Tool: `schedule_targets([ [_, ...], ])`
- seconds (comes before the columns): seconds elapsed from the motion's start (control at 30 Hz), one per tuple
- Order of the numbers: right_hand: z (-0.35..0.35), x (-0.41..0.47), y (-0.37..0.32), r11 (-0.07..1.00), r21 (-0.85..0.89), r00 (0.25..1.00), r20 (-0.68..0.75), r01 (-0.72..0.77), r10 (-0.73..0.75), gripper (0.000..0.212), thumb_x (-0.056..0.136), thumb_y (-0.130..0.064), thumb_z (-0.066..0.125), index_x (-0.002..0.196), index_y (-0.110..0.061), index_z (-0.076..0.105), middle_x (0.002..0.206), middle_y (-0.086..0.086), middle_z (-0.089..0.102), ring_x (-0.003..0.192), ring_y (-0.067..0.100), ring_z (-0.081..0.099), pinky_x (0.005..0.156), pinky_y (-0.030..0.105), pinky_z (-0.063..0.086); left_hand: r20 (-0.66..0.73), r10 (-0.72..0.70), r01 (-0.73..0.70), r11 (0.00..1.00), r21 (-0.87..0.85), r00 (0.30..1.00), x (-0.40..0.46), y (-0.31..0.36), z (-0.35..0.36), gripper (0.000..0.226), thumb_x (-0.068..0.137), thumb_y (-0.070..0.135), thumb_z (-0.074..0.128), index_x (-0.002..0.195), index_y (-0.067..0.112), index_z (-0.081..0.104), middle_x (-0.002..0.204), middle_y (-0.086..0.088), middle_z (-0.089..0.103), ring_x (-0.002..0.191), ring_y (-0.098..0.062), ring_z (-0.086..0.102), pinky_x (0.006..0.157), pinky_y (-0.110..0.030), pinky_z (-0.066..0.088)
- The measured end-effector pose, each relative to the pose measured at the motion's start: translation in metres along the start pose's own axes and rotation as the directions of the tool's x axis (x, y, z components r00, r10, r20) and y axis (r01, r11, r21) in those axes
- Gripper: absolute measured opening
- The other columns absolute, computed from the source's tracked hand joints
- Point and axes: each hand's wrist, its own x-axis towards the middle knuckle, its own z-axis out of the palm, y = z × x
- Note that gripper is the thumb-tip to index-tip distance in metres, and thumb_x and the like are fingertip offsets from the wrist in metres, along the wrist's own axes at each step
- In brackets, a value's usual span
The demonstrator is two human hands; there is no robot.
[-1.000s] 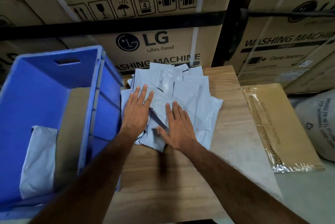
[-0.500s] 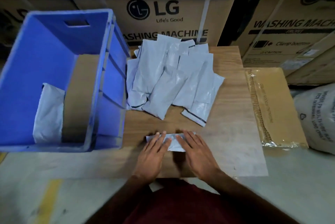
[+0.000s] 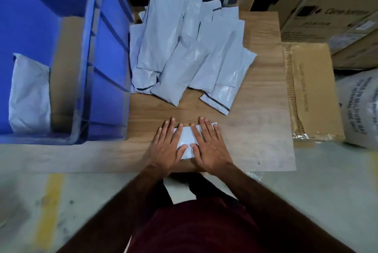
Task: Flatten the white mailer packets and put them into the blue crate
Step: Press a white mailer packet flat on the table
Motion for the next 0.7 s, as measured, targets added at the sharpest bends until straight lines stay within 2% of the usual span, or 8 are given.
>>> schedule_targets([
  [0.13, 0.008, 0.003, 0.000, 1.000, -0.008, 0.999, -0.042, 0.012, -0.013, 0.064, 0.102, -0.038, 0.033, 0.160, -0.013, 0.027, 0.168, 0.019, 0.015, 0.156, 0.032, 0.011, 0.123, 0.057, 0.015, -0.049, 0.026, -0.026, 1.000, -0.001, 0.998, 0.002, -0.002, 0.010, 0.069, 0.104, 0.055, 0.022, 0.160, 0.013, 0.025, 0.167, -0.015, 0.019, 0.154, -0.032, 0.020, 0.122, -0.049, 0.021],
  [0.3, 0.017, 0.004, 0.001, 1.000, -0.013, 0.999, -0.037, 0.003, -0.003, 0.065, 0.102, -0.038, 0.034, 0.161, -0.014, 0.023, 0.168, 0.018, 0.011, 0.157, 0.032, 0.006, 0.124, 0.058, 0.011, -0.071, 0.036, -0.036, 0.999, -0.003, 0.997, 0.004, -0.002, 0.013, 0.068, 0.102, 0.049, 0.029, 0.159, 0.013, 0.028, 0.167, -0.014, 0.019, 0.154, -0.032, 0.019, 0.123, -0.049, 0.016],
  [0.5, 0.008, -0.003, 0.006, 0.996, 0.087, 0.998, -0.064, 0.016, -0.010, 0.063, 0.104, -0.037, 0.030, 0.162, -0.013, 0.020, 0.169, 0.017, 0.007, 0.157, 0.029, 0.002, 0.126, 0.054, 0.009, -0.034, 0.102, -0.100, 0.993, 0.066, 0.994, 0.006, -0.011, 0.004, 0.069, 0.106, 0.054, 0.013, 0.161, 0.014, 0.021, 0.169, -0.014, 0.012, 0.156, -0.030, 0.012, 0.125, -0.050, 0.015],
  [0.6, 0.006, -0.017, 0.020, 0.995, 0.092, 0.996, -0.084, -0.027, 0.035, 0.063, 0.105, -0.035, 0.028, 0.163, -0.013, 0.016, 0.170, 0.016, 0.003, 0.158, 0.028, -0.002, 0.125, 0.054, 0.010, -0.076, 0.116, -0.106, 0.987, 0.124, 0.990, 0.005, 0.001, 0.000, 0.067, 0.107, 0.049, 0.019, 0.162, 0.009, 0.017, 0.168, -0.018, 0.009, 0.156, -0.033, 0.011, 0.125, -0.050, 0.015],
  [0.7, 0.011, -0.021, 0.023, 0.998, 0.044, 0.997, -0.070, -0.035, 0.039, 0.063, 0.104, -0.034, 0.028, 0.163, -0.016, 0.014, 0.170, 0.015, 0.002, 0.158, 0.028, -0.002, 0.125, 0.054, 0.013, -0.070, 0.188, -0.184, 0.981, 0.062, 0.980, -0.001, 0.019, 0.006, 0.066, 0.107, 0.046, 0.025, 0.161, 0.008, 0.018, 0.169, -0.017, 0.010, 0.156, -0.032, 0.011, 0.125, -0.050, 0.017],
])
